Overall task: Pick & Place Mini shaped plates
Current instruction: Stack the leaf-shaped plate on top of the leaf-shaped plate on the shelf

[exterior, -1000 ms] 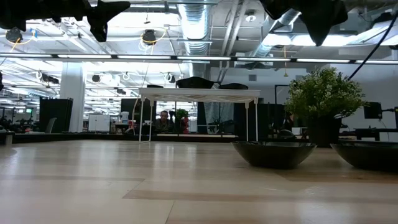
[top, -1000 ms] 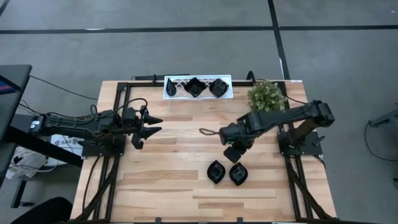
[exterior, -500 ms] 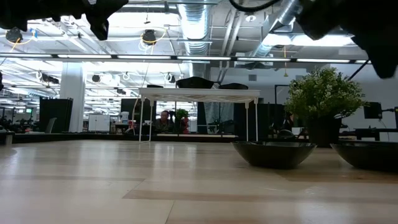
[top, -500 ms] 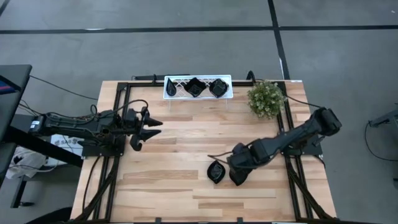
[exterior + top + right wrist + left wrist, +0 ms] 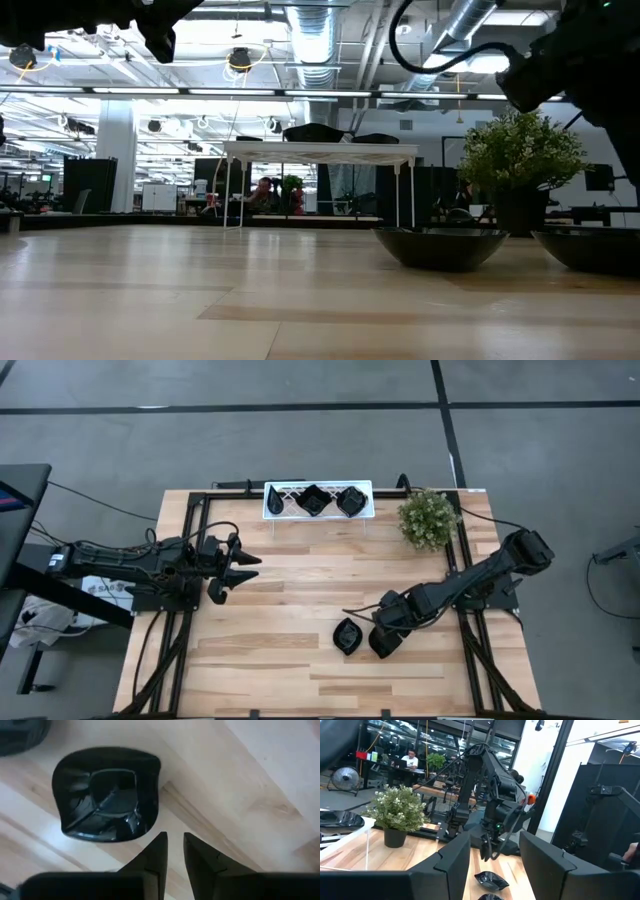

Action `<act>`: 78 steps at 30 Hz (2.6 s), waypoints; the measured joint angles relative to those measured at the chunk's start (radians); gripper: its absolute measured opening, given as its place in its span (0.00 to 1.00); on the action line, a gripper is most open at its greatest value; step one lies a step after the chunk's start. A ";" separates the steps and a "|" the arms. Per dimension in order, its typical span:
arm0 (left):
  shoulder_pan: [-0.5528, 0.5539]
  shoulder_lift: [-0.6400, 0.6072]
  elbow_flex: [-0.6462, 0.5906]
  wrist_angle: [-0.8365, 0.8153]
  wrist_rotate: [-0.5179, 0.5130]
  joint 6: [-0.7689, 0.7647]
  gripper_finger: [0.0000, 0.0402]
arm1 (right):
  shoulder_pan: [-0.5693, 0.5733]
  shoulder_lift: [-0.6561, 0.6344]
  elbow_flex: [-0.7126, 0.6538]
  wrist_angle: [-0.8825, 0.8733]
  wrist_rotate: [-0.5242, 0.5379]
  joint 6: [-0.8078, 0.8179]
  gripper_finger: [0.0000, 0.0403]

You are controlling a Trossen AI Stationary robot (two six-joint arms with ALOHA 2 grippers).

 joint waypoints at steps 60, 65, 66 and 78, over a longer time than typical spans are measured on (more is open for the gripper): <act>0.000 0.000 0.000 0.000 0.000 -0.078 0.43 | 0.053 0.000 -0.204 0.396 0.074 -0.133 0.26; 0.000 0.000 0.000 0.000 0.000 -0.078 0.43 | 0.053 0.001 -0.229 0.395 0.072 -0.098 0.20; 0.000 0.000 0.000 0.000 0.000 -0.078 0.43 | 0.053 0.001 -0.229 0.397 0.072 -0.098 0.19; 0.000 0.000 0.000 0.000 0.000 -0.078 0.43 | 0.053 0.000 -0.228 0.417 0.070 -0.098 0.09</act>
